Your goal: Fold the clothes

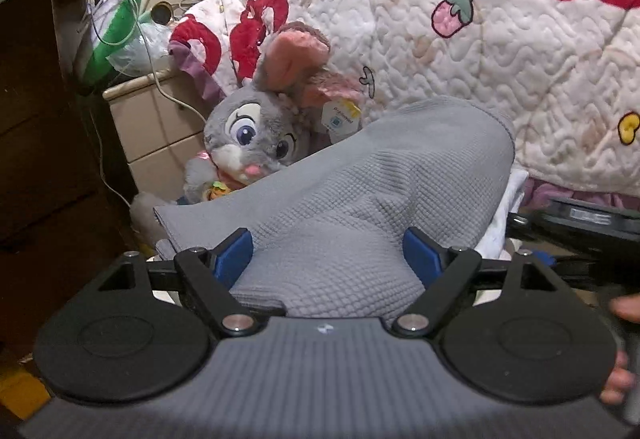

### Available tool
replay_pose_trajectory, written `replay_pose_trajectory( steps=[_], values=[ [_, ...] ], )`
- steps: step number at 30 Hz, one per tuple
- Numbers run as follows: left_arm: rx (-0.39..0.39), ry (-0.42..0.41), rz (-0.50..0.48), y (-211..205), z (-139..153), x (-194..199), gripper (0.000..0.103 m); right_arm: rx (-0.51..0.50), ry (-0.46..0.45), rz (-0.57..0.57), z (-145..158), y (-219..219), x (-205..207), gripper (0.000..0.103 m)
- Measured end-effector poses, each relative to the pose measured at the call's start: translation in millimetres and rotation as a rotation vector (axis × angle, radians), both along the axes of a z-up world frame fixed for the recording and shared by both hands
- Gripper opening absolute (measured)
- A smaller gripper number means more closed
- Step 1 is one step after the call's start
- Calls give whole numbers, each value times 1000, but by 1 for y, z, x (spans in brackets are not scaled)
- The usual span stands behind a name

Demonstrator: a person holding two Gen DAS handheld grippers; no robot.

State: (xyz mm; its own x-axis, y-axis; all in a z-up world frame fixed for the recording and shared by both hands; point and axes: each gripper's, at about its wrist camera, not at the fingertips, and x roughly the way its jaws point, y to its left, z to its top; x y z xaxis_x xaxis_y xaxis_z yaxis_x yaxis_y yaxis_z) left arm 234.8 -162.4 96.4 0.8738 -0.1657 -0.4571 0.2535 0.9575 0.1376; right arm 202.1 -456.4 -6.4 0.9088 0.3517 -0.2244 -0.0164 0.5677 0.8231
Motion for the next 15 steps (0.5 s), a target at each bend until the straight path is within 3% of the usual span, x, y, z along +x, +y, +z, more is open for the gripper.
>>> replay_pose_trajectory(
  steps=[3, 7, 15],
  values=[
    [-23, -3, -3, 7, -3, -4, 84, 38, -33, 81, -2, 5, -21, 61],
    [-59, 1, -22, 20, -4, 4, 84, 152, -8, 105, -16, 8, -11, 60],
    [-279, 71, 22, 86, -17, 38, 84, -50, -60, 151, 11, 53, 26, 61]
  ],
)
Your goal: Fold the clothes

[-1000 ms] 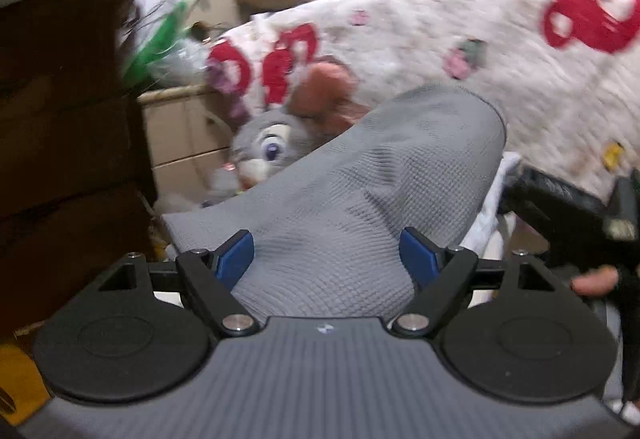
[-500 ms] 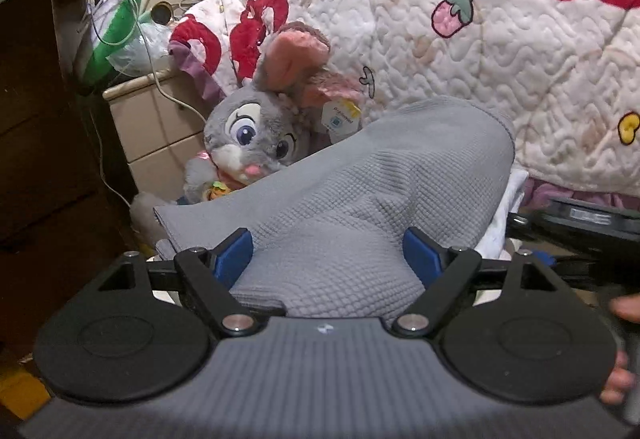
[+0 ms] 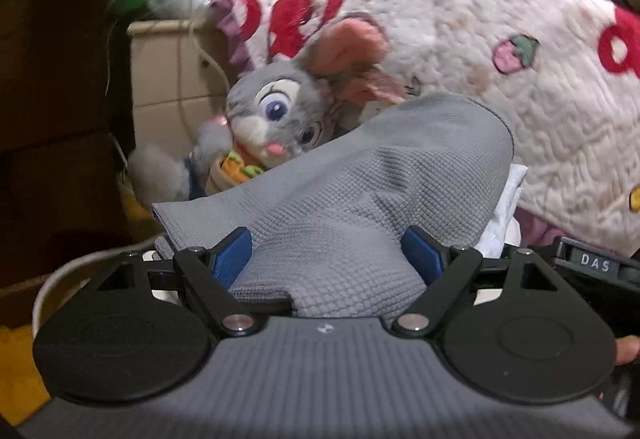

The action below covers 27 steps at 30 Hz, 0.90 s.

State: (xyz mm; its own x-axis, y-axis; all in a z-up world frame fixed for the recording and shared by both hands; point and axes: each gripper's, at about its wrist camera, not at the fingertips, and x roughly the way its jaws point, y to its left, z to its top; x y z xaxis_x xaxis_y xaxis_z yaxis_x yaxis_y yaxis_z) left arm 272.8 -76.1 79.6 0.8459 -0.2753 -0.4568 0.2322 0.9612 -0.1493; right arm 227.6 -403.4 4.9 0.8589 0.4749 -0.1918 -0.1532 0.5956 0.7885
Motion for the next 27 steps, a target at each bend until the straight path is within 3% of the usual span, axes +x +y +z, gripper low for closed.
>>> replay_pose_trajectory(
  steps=[4, 8, 11, 15, 19, 21, 25, 27],
  values=[
    [20, -21, 29, -14, 1, 1, 85, -14, -29, -50, -7, 6, 2, 61],
    [37, -28, 8, -23, 12, -11, 92, -31, -22, -140, 6, -1, -20, 71],
    [37, -23, 18, -25, 19, -20, 93, -131, -41, -125, 20, -6, -38, 71],
    [117, -70, 61, -36, 27, -35, 92, -91, -48, -74, 16, -19, -52, 71],
    [145, -112, 120, -42, 45, -63, 93, -79, -40, -74, 13, -23, -67, 71],
    [163, -111, 143, -44, 54, -83, 101, -88, -53, -66, 17, -23, -79, 71],
    [288, -62, 229, -56, 59, -125, 103, -205, -65, -33, 37, -15, -112, 71],
    [313, -42, 233, -60, 55, -147, 103, -264, -121, 1, 50, -11, -140, 74]
  ],
)
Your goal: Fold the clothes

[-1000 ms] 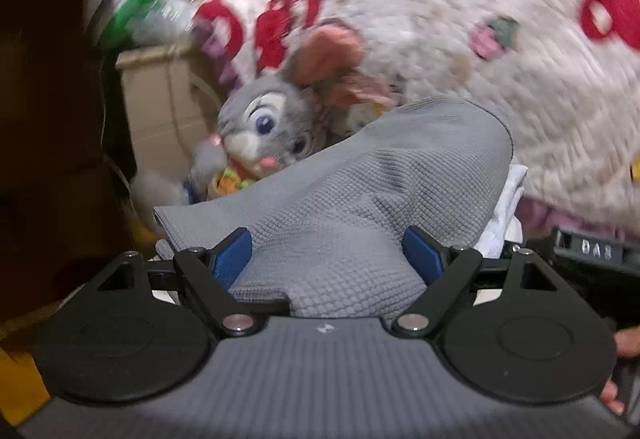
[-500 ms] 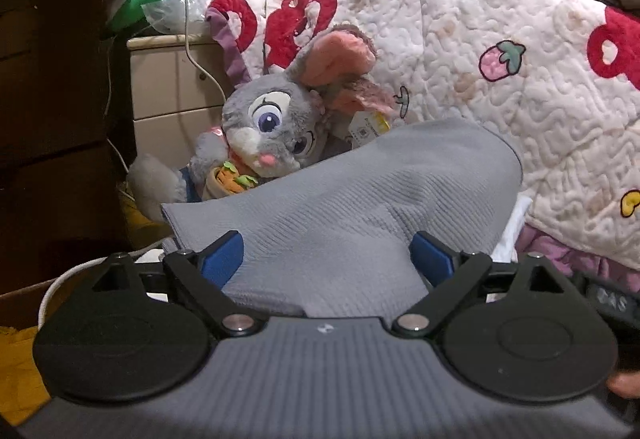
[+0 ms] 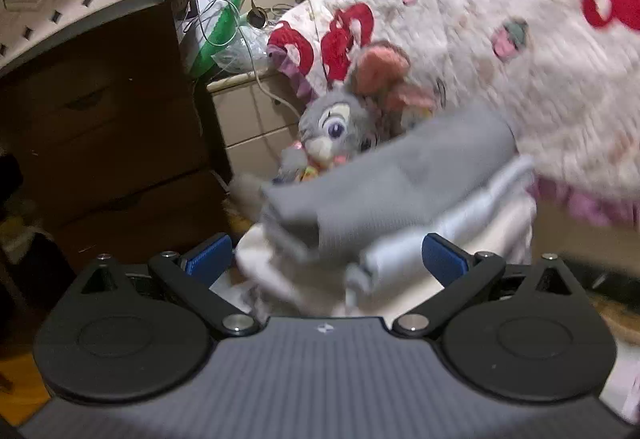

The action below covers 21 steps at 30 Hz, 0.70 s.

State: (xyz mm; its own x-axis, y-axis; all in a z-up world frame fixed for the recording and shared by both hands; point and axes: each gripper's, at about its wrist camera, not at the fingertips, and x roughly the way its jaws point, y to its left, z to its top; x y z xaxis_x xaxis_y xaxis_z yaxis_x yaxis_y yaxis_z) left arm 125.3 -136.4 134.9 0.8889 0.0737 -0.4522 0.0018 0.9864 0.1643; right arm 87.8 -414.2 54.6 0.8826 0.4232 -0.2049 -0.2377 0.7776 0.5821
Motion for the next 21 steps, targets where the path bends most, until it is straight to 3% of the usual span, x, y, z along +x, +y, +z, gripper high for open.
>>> replay_pose_trajectory(
  steps=[2, 4, 7, 11, 16, 21],
  values=[
    [-28, 50, 10, 0, -5, -21, 103, -45, -35, 33, 12, 3, -29, 77],
    [-84, 150, 30, 3, -11, -38, 103, -89, -39, 48, 19, 7, -53, 78],
    [-64, 296, 47, -4, -19, -60, 103, -176, -26, 65, 27, 15, -85, 80],
    [-31, 298, 28, -16, -25, -104, 103, -328, 20, 81, 28, 28, -120, 81],
    [-31, 297, 35, -23, -30, -138, 103, -372, 52, -1, 36, 29, -164, 86],
    [49, 256, 10, -38, -26, -159, 103, -462, 71, -47, 43, 34, -188, 89]
  ],
)
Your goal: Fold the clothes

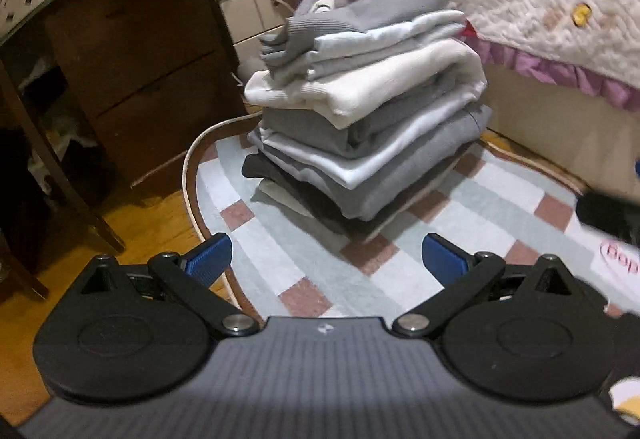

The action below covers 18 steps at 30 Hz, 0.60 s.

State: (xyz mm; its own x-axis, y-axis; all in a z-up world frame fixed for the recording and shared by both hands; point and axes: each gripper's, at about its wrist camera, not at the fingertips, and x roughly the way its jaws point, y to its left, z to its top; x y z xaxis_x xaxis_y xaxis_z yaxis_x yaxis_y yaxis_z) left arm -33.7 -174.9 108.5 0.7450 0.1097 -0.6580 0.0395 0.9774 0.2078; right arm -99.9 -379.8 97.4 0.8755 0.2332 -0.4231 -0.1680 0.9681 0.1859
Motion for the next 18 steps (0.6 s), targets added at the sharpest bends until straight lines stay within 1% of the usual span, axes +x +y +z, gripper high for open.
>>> replay_pose_trajectory(
  steps=[4, 8, 9, 12, 18],
  values=[
    [-2, 2, -51, -8, 7, -14, 103, 42, 2, -20, 6, -2, -12, 90],
    [-28, -3, -75, -10, 13, -23, 103, 8, 19, -33, 11, 2, -25, 90],
    [-32, -5, -78, -11, 14, -25, 103, 4, 15, -20, 12, 3, -29, 91],
    [-20, -9, -86, -13, 15, -31, 103, 4, 7, 16, 11, 4, -35, 93],
    [-21, -8, -87, -13, 14, -31, 103, 6, 19, 12, 16, 3, -37, 93]
  ],
)
